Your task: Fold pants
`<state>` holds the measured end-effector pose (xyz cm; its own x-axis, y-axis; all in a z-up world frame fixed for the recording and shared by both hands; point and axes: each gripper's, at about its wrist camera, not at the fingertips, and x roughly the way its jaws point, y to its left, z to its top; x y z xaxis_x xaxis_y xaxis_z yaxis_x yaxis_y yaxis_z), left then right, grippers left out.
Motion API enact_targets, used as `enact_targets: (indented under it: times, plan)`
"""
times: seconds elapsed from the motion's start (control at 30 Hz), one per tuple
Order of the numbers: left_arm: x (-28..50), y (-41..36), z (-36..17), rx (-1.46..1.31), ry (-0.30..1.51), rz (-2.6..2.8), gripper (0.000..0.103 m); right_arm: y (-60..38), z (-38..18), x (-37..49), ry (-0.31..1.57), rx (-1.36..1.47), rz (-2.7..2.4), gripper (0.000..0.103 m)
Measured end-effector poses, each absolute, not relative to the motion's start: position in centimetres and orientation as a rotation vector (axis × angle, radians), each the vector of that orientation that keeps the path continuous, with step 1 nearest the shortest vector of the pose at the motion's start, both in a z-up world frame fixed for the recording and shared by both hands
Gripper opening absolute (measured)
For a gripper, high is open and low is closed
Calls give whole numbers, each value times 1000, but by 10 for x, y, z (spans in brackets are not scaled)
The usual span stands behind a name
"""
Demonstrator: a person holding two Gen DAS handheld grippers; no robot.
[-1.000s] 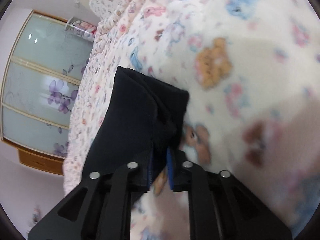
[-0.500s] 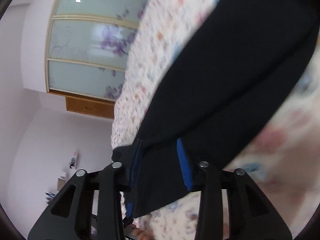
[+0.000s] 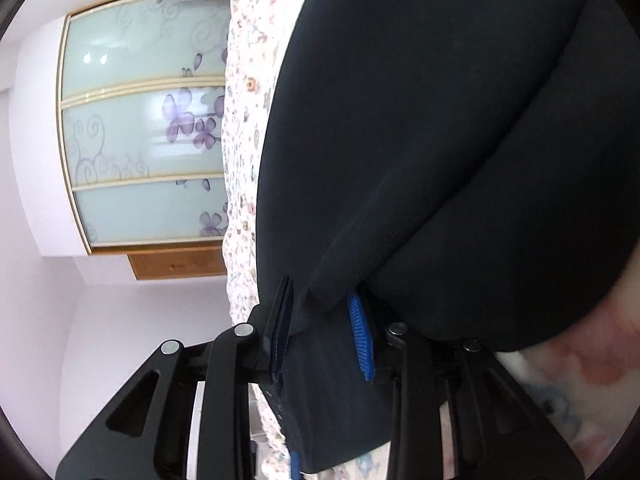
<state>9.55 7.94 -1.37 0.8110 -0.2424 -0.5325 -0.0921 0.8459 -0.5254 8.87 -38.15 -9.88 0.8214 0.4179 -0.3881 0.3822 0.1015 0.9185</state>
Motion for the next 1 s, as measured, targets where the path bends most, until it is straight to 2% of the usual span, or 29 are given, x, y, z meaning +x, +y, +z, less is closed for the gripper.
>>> enact_targets:
  times: [0.03,0.07,0.2,0.37,0.57,0.8,0.93,1.0]
  plan:
    - [97,80,-15,-564,633,-80,101,-381,-97,85,668,1485,27,14]
    - [98,80,-16,-566,636,-78,101,-382,-94,84,664,1436,21,4]
    - [98,82,-19,-570,625,-90,101,-380,-89,66,657,1358,58,4]
    - [85,88,-12,-631,507,-97,101,-372,-102,48,711,1304,65,4]
    - [97,96,20,-395,526,-63,101,-377,-103,46,699,1226,90,4]
    - [235,116,58,-347,743,-57,101,-371,-95,51,732,1156,80,4]
    - [322,126,46,-445,914,31,101,-366,-91,57,741,1150,82,4]
    - [349,130,38,-526,936,102,100,-364,-90,61,746,1141,83,4]
